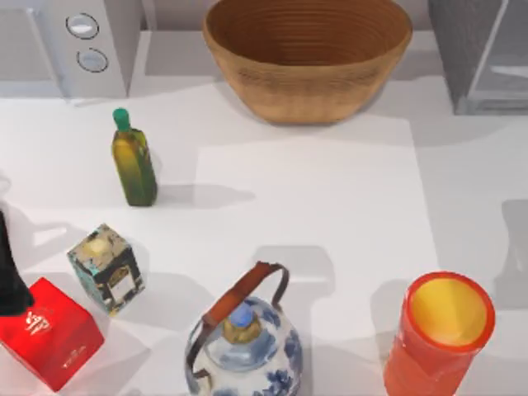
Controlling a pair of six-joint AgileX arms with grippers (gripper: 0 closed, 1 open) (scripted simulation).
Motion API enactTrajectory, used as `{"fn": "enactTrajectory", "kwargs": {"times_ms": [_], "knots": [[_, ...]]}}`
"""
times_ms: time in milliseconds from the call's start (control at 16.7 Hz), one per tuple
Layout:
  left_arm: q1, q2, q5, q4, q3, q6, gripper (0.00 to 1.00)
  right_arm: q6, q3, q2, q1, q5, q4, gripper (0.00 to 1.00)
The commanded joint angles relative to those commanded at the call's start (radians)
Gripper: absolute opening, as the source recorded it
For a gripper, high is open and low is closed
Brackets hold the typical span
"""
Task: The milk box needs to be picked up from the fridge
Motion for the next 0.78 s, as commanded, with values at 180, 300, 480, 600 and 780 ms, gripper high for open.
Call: {"fn": "enactTrajectory", "kwargs": {"times_ms": [180,300,480,600,780], "knots": [[0.0,0.0,0.0,0.0,0.0,0.0,1.0,-0.001,-0.018,-0.04,0.008,0.007,-0.03,0.0],[0.0,0.0,0.0,0.0,0.0,0.0,1.0,-0.001,-0.018,-0.04,0.008,0.007,-0.03,0.0],[0.0,0.0,0.0,0.0,0.0,0.0,1.0,0.001,-0.016,-0.035,0.005,0.005,-0.028,0.0],[0.0,0.0,0.0,0.0,0.0,0.0,1.0,0.001,-0.011,-0.003,0.004,-0.017,0.004,0.0],[0.0,0.0,0.0,0.0,0.0,0.0,1.0,0.001,0.009,0.125,0.0,-0.093,0.132,0.0]]}}
